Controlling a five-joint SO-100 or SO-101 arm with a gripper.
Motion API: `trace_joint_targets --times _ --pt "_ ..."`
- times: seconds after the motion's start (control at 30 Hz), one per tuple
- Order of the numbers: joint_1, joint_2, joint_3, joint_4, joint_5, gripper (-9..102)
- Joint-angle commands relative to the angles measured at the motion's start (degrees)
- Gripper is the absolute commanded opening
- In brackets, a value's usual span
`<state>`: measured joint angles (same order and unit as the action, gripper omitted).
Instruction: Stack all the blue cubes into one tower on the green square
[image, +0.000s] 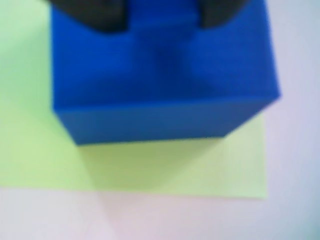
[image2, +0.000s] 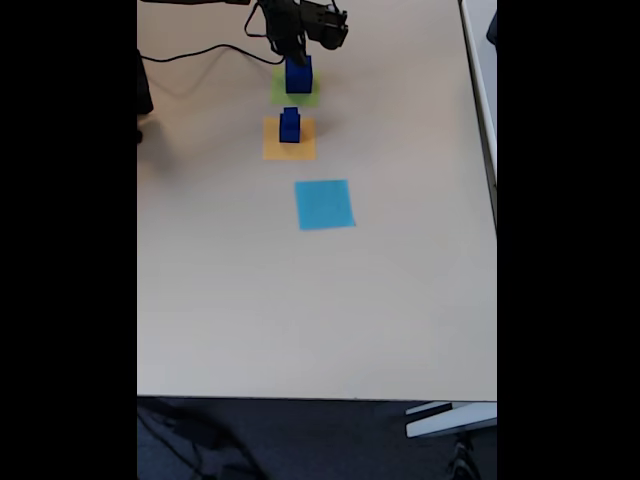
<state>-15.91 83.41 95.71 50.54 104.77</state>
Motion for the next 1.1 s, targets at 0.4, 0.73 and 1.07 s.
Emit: trace_joint_targets --times 0.4,0.73,1.07 --pt "-1.41 0.26 -0.44 -1.32 2.64 2" --pt "-0.97 0.7 1.58 -2.46 2.55 3" --pt "-0.79 1.14 2.46 -2.55 2.11 11"
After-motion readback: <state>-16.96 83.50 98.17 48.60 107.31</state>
